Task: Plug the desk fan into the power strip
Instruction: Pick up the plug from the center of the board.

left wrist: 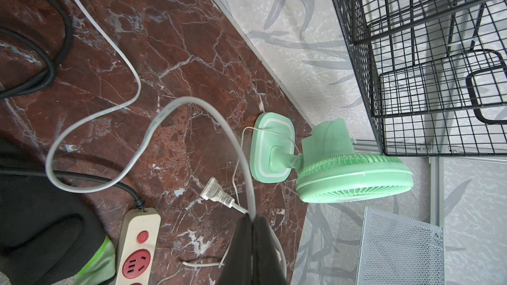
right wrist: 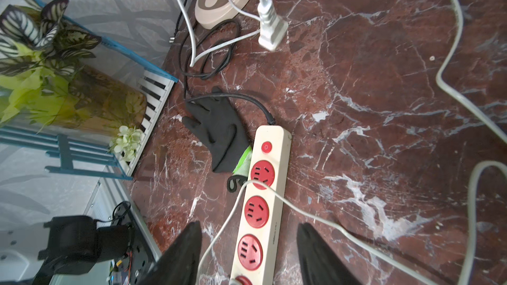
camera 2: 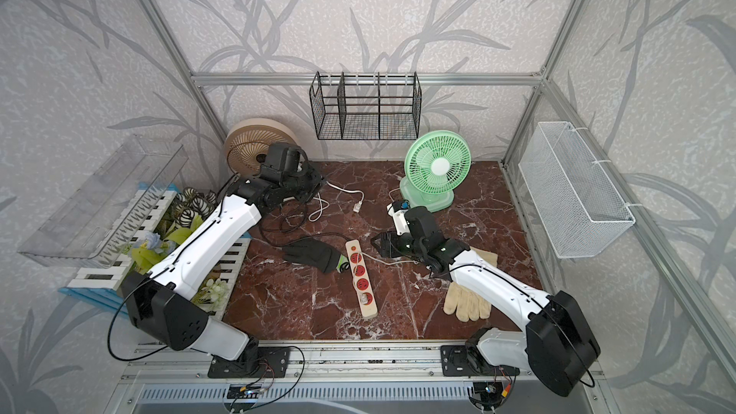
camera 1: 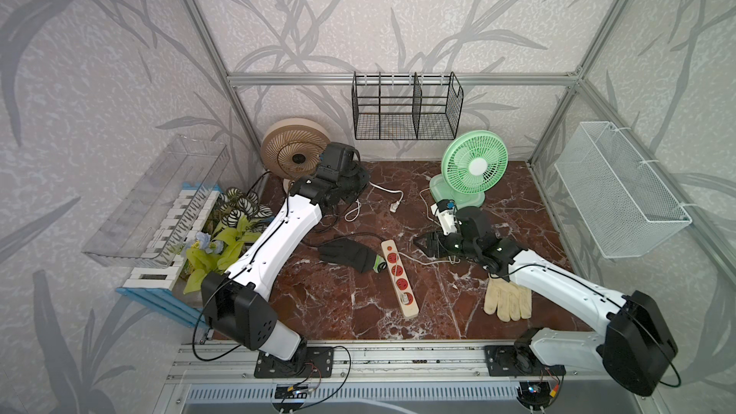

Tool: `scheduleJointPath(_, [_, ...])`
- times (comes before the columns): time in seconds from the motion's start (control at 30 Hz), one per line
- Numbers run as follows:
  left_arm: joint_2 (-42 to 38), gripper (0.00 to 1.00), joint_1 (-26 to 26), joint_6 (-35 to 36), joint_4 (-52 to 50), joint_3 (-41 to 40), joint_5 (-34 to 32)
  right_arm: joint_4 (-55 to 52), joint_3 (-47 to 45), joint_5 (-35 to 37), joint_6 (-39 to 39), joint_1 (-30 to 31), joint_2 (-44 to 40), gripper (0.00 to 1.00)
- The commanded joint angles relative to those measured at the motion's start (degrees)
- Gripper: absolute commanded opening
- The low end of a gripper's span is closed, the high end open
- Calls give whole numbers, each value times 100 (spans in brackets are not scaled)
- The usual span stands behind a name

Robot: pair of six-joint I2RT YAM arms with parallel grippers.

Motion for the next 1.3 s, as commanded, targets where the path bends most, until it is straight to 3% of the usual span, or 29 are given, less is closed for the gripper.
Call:
scheduleJointPath(0.0, [-275,0,-29,-121,294,-190,93,375,341,830,467,148,297,60])
scheduleJointPath(0.47, [-722,0,-83,-556,768,-898,241,2212,780,2067,925,877,1579,60])
scheduleJointPath(0.73, [-844,0,-138,-585,777,-951,254,2035,1098,3159,1247,1022,2035,60])
scheduleJointPath(1.27, [-973,0,-182,-719,918,-1126,335,1848,1601,3247,1526,1024,2602,43])
